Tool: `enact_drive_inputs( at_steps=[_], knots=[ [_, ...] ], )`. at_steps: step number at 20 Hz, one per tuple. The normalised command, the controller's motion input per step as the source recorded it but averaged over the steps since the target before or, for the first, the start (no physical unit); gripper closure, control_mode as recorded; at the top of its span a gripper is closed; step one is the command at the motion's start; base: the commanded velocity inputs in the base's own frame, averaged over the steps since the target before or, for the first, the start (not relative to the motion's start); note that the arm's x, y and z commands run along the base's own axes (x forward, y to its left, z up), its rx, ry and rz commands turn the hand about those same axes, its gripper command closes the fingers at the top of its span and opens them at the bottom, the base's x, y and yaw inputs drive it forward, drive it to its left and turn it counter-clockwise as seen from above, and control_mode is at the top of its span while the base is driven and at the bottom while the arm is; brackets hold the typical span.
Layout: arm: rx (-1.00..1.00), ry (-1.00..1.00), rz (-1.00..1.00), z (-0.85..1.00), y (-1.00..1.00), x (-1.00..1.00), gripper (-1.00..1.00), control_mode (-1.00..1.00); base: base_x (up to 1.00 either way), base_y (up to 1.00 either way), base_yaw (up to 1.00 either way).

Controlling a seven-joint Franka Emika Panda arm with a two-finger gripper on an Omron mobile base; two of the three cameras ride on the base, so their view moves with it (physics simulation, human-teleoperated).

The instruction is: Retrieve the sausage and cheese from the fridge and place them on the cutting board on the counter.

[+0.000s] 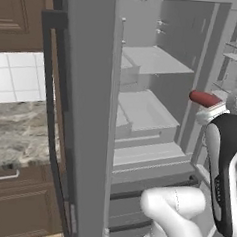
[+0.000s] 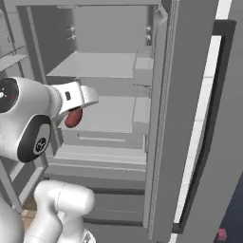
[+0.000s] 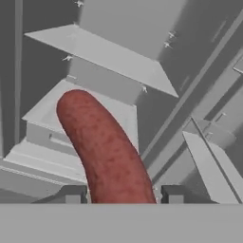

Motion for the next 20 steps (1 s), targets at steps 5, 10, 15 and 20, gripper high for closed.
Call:
enact_drive_inputs(
  at_steps=[5, 10, 15, 20],
  knots=[
    [0.0, 0.0, 0.0, 0.0, 0.0, 0.0, 1.0, 1.0, -1.0, -0.04, 0.0],
    [0.0, 0.0, 0.0, 0.0, 0.0, 0.0, 1.0, 1.0, -1.0, 0.08, 0.18],
    [0.0, 0.0, 0.0, 0.0, 0.0, 0.0, 1.0, 1.0, -0.77, 0.66, 0.62],
    [0.0, 0.0, 0.0, 0.0, 0.0, 0.0, 1.0, 1.0, -0.55, 0.6, 0.94]
  ],
)
